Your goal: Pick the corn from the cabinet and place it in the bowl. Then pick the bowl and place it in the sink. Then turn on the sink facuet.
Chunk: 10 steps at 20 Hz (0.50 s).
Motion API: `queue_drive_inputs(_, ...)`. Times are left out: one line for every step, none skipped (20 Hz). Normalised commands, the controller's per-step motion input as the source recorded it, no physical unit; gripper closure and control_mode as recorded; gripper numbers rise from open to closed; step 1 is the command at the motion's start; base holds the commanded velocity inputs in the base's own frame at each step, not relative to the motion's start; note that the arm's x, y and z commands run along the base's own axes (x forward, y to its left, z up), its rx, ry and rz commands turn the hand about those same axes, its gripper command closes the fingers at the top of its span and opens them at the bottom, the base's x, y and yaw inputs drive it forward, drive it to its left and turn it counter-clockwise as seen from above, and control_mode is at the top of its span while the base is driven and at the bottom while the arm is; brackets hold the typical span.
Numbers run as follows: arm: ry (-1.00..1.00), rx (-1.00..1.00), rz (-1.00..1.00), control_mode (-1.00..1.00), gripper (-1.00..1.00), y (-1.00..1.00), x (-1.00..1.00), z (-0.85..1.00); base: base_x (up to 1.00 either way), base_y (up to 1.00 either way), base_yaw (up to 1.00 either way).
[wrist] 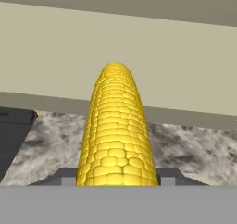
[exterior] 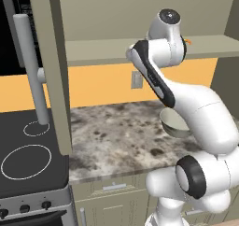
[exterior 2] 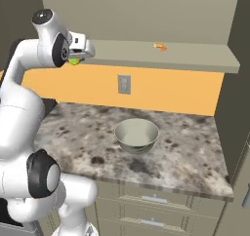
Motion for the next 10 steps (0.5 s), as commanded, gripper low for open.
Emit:
queue_drive_inputs(0.0, 0.05, -0.1, -1.0, 1.0, -0.35, -1.0, 0.0, 0.0, 0.0, 0.0)
queue_drive_inputs(0.0, 0.05, -0.09, -1.0, 1.0, -0.43, -1.0, 0.0, 0.0, 0.0, 0.0)
queue_drive_inputs(0.0, 0.0, -0.11, -1.0, 1.0, -0.43, -1.0, 0.0, 0.0, 0.0, 0.0)
queue_drive_inputs(0.0, 0.0, -0.13, -1.0, 1.0, -0.59, -1.0, -0.09, 0.0, 0.0, 0.0)
queue_drive_inputs(0.0, 0.0, -0.15, -1.0, 1.0, -0.62, -1.0, -0.27, 0.0, 0.0, 0.0)
queue_drive_inputs(0.0, 0.0, -0.14, -1.0, 1.0, -0.71, -1.0, -0.34, 0.0, 0.0, 0.0)
queue_drive_inputs(0.0, 0.0, -0.15, -1.0, 1.0, -0.61, -1.0, -0.44, 0.0, 0.0, 0.0)
queue_drive_inputs(0.09, 0.0, -0.18, -1.0, 1.0, -0.49, -1.0, -0.61, 0.0, 0.0, 0.0)
queue_drive_inputs(0.15, -0.03, -0.19, -1.0, 1.0, -0.31, -1.0, -0.69, 0.0, 0.0, 0.0)
queue_drive_inputs(0.14, -0.01, -0.19, -1.0, 1.0, -0.38, -1.0, -0.73, 0.0, 0.0, 0.0)
